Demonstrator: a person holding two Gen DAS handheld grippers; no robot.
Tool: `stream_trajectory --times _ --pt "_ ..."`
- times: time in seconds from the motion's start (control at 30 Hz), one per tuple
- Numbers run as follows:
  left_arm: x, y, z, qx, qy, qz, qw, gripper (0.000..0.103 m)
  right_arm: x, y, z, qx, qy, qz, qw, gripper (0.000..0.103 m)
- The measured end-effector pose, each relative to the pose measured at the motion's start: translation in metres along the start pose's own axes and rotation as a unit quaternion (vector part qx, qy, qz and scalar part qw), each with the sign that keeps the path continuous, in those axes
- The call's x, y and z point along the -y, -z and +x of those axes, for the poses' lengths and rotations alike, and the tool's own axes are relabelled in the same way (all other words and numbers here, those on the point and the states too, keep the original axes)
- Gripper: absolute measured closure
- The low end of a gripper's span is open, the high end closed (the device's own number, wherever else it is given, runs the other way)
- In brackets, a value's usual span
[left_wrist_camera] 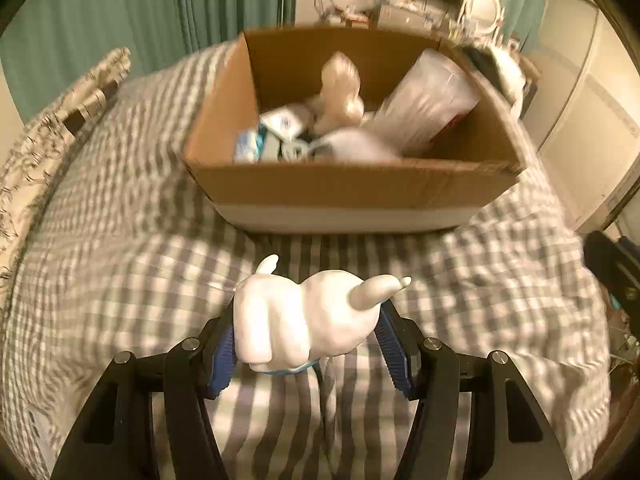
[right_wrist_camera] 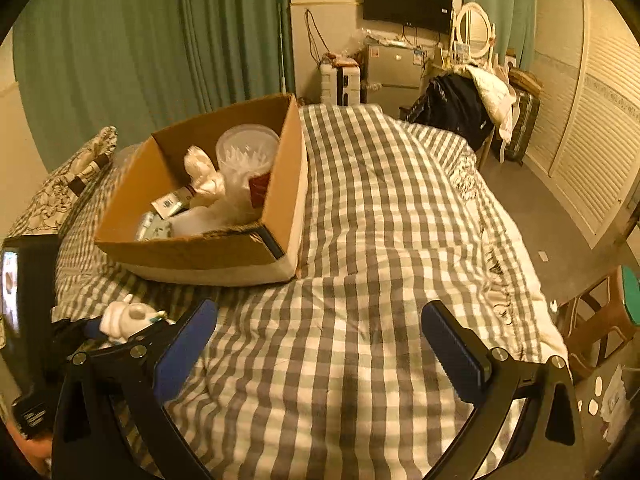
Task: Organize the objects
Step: 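Lower the figurine into the box and open the left gripper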
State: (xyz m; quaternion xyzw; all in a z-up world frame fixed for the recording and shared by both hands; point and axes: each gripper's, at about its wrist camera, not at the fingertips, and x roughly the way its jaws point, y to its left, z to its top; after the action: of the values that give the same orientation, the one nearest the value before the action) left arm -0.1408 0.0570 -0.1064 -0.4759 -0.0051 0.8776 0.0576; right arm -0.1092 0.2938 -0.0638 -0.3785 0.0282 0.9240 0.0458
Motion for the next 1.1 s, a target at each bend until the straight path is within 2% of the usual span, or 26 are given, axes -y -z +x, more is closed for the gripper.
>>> stream_trajectory --times 0.27,0.57,0.87,1.1 --pt "-0.01 -0.038 -0.073 0.083 0.019 0.016 0.9962 0.04 -0.011 -0.023 -0.047 0.048 -0.01 -0.014 0.999 0.0" --pt "-0.019 -0.098 -0.09 0.124 0.028 0.022 0.9916 0.04 -0.022 -0.076 -0.058 0.1 -0.015 -0.045 0.994 0.0" --pt "-0.016 -0.158 -0.045 0.141 0.026 0.036 0.989 0.04 -0.031 -0.117 -0.023 0.122 -0.017 -0.063 0.99 0.0" --pt "-0.016 -0.176 0.01 0.129 0.023 0.042 0.9905 0.04 -0.035 -0.138 0.024 0.111 -0.003 -0.075 0.991 0.0"
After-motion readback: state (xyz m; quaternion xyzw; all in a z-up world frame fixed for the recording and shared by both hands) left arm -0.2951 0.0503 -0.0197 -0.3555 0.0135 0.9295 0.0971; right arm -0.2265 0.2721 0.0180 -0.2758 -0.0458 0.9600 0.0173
